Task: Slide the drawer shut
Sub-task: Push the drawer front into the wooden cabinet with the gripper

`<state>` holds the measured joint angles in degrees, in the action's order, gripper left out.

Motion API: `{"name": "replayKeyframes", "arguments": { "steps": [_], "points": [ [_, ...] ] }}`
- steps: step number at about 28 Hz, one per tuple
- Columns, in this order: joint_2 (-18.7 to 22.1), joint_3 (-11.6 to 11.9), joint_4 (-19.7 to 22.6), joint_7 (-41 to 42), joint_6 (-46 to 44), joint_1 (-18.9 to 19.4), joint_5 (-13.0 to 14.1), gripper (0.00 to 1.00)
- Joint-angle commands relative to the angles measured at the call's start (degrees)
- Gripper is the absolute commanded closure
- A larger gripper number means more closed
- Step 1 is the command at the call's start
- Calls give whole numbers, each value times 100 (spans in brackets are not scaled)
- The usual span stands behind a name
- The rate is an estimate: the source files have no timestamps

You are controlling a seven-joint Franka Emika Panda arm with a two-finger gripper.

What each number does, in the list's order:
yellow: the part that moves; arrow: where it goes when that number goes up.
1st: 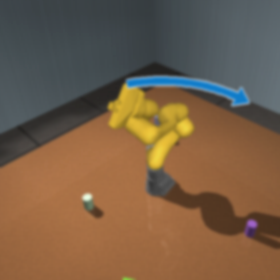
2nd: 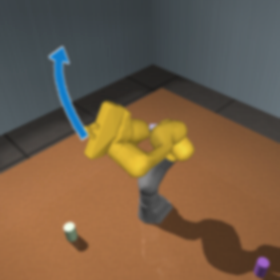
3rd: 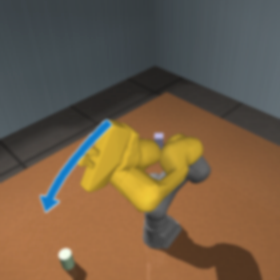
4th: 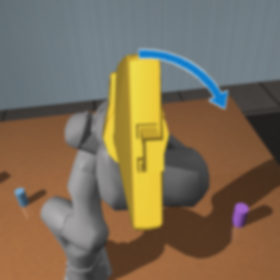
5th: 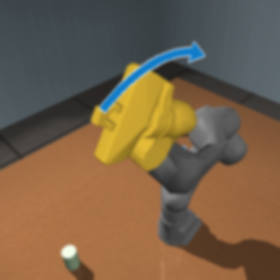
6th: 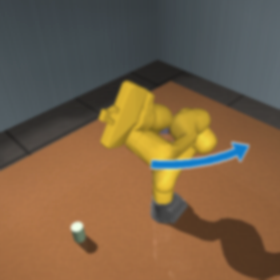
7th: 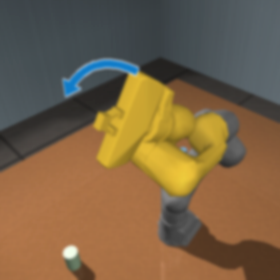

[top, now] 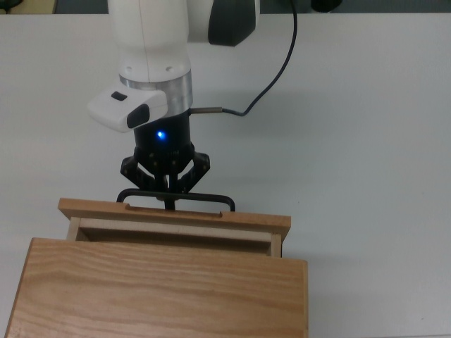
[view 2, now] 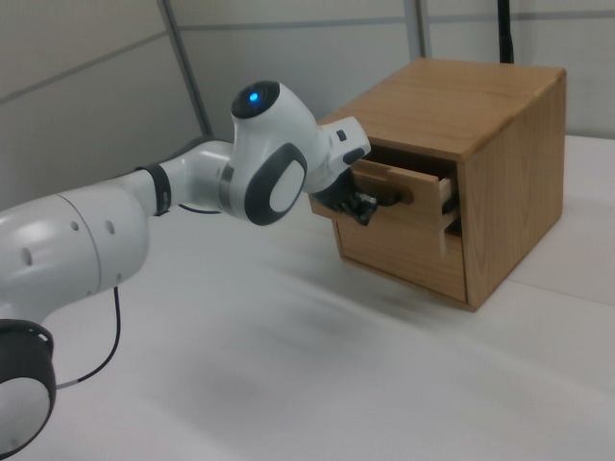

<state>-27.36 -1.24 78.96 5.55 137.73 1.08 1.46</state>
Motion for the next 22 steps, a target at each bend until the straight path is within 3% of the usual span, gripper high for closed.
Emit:
{"name": "replayKeyframes", "arguments": {
  "steps": [1, 22],
  "points": [
    [-155, 36, 102, 96, 805, 24, 136, 100],
    [-771, 28, 93, 69, 2671, 41, 144, 100]
  ]
}}
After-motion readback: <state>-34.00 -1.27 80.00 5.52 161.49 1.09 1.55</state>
